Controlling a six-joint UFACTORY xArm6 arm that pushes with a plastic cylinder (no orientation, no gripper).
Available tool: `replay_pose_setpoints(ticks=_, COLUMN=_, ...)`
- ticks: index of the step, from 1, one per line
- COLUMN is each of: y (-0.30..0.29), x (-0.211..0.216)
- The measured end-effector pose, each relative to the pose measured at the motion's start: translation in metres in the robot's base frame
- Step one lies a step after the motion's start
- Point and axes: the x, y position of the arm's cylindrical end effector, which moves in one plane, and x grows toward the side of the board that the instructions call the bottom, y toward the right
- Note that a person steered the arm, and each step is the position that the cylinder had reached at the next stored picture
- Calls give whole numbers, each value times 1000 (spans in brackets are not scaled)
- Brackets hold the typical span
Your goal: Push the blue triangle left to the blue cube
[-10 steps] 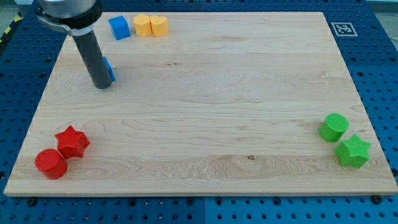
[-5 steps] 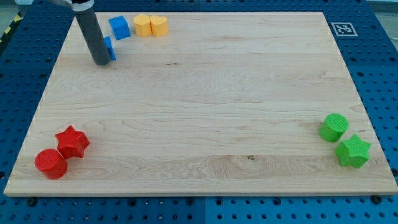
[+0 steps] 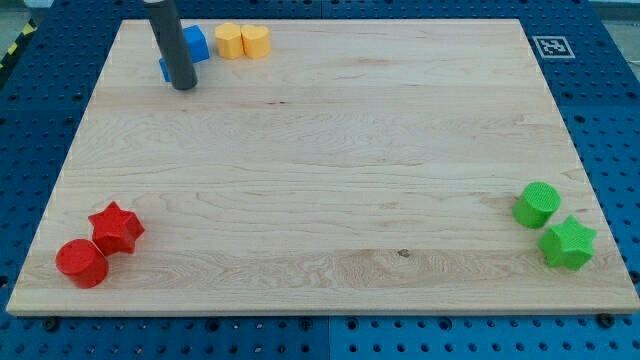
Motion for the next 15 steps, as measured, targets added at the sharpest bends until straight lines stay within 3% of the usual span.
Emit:
replay_pose_setpoints(ticks=6, y=-9, x=-53)
replay_pose_setpoints(ticks=9, y=-9, x=-28)
replay_pose_setpoints(ticks=15, y=-48, x=-46)
